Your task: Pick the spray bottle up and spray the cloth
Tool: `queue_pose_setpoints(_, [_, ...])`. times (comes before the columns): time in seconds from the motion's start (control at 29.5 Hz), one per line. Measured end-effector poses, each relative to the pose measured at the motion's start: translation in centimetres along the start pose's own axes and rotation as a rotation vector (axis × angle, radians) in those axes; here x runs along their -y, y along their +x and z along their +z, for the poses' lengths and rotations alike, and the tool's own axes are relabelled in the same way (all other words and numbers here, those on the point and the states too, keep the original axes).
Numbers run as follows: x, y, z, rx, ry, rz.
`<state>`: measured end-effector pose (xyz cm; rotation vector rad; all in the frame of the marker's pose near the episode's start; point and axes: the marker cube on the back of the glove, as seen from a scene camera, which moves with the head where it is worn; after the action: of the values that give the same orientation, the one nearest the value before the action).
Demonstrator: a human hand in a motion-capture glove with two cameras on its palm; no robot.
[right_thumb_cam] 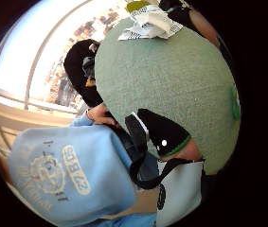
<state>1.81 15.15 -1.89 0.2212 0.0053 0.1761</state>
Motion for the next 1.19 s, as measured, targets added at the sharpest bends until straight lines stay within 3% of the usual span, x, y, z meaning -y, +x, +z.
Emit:
queue_pose_setpoints(0.1, [-2.6,1.9,-0.8,0.068,0.094,0.1])
queue_pose_setpoints(0.24, [-5.4,4.9,-1.6,0.162,0.176,0.403])
queue_pose_setpoints(0.31, [-6.5,6.8,-2.1,0.197,0.183,0.471])
queue_pose_setpoints(0.51, [-5.9,12.9,-2.5,0.352,0.369,0.489])
queue_pose_setpoints(0.75, [-2.9,15.3,-0.3,0.586,0.403,0.616])
queue_pose_setpoints(0.95, [0.1,16.9,2.1,0.837,0.402,0.587])
queue_pose_setpoints(1.19, [2.2,17.2,3.5,0.932,0.377,0.565])
